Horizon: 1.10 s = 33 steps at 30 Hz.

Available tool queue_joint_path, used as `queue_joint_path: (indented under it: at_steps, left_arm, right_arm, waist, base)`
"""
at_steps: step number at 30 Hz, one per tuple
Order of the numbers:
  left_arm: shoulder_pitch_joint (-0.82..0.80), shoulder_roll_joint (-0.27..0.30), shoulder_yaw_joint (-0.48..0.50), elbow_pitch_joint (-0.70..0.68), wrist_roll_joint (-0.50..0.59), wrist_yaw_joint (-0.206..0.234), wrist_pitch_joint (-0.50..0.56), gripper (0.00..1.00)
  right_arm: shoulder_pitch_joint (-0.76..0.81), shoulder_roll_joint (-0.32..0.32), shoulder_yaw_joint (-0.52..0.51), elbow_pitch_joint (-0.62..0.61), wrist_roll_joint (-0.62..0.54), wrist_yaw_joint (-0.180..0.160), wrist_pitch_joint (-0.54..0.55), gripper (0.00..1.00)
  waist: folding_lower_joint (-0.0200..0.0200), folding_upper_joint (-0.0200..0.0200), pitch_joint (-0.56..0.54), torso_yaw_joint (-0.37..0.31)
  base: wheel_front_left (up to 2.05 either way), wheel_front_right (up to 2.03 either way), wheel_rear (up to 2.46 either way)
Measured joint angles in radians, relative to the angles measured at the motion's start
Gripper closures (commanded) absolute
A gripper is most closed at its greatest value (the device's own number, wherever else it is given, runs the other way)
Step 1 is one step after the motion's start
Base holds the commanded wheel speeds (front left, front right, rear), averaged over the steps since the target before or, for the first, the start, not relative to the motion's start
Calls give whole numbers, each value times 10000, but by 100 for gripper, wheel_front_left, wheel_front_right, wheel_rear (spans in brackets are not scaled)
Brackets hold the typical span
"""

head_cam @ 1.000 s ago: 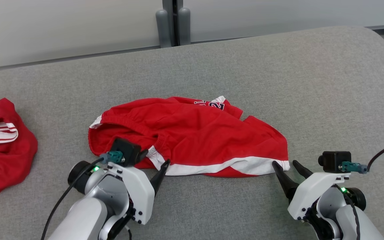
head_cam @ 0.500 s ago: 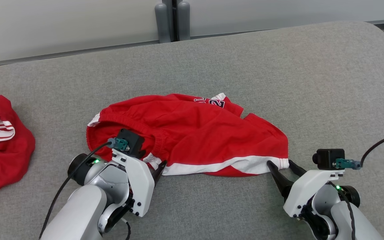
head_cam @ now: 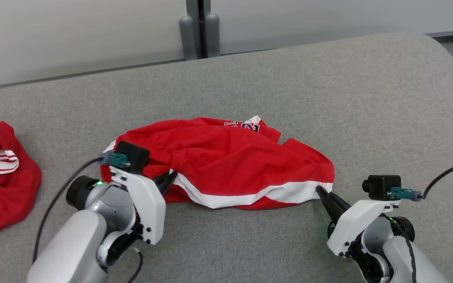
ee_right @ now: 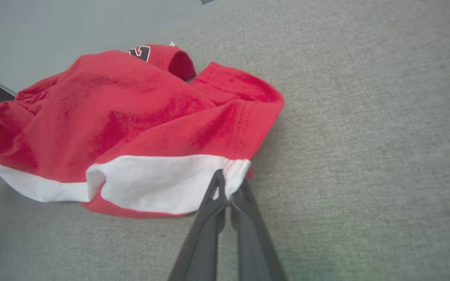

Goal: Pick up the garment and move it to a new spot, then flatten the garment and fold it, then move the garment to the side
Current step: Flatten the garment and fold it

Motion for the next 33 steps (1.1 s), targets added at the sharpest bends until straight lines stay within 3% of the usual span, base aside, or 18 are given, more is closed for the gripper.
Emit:
queue_joint_path:
  at_steps: [8, 20, 28, 33]
  left_arm:
    - [250, 769, 848, -736, -786, -27, 46, 100]
    - [213, 1011, 1327, -1712, -1436, 13, 182, 100]
    - [-2497, 968, 1133, -880, -1618, -222, 291, 100]
    - [-5314, 696, 1034, 560, -1526, -280, -652, 100]
  right_arm:
    - [47, -364, 431, -692, 838, 0, -259, 100]
    - [-109, -874, 642, -2021, 1927, -2, -617, 100]
    - [-2740, -1371, 594, -2368, 3152, -2, -65, 100]
    - [-5059, -1810, 468, -1969, 4036, -2, 144, 100]
  waist:
    - [0, 0, -616, -129]
    - [0, 1, -1026, -230]
    - [-1, 0, -173, -138]
    - [0, 0, 740, 31]
  base:
    - [0, 0, 0]
    - [0, 0, 0]
    - [0, 0, 0]
    - [0, 0, 0]
